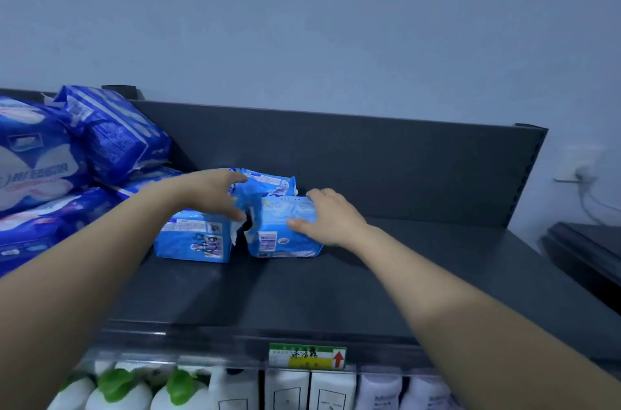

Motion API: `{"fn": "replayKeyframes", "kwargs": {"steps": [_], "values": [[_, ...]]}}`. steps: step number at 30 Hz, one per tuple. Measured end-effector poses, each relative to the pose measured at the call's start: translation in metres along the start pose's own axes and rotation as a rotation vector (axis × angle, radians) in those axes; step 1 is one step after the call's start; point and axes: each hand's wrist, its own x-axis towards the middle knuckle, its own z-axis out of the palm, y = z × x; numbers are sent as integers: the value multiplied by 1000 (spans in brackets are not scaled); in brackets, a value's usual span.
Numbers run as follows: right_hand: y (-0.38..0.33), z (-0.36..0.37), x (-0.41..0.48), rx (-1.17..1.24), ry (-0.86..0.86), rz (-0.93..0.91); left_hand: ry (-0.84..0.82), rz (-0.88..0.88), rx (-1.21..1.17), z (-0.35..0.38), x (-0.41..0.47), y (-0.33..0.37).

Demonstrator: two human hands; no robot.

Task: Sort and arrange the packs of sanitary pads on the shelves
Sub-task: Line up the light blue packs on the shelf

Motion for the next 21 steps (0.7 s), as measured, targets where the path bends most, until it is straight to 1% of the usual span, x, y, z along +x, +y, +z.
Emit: {"fn": "replayKeyframes", "kwargs": {"steps": [3,8,14,21], "values": [[19,-10,-18,-59,-30,14,84,51,-10,0,3,19],[68,-45,-74,-108,2,120,124,189,54,14,0,94],[125,-82,-160,-185,8,258,102,371,99,44,-16,190],[185,-122,-288,-257,19,442,73,597,134,81,-64,308]]}}
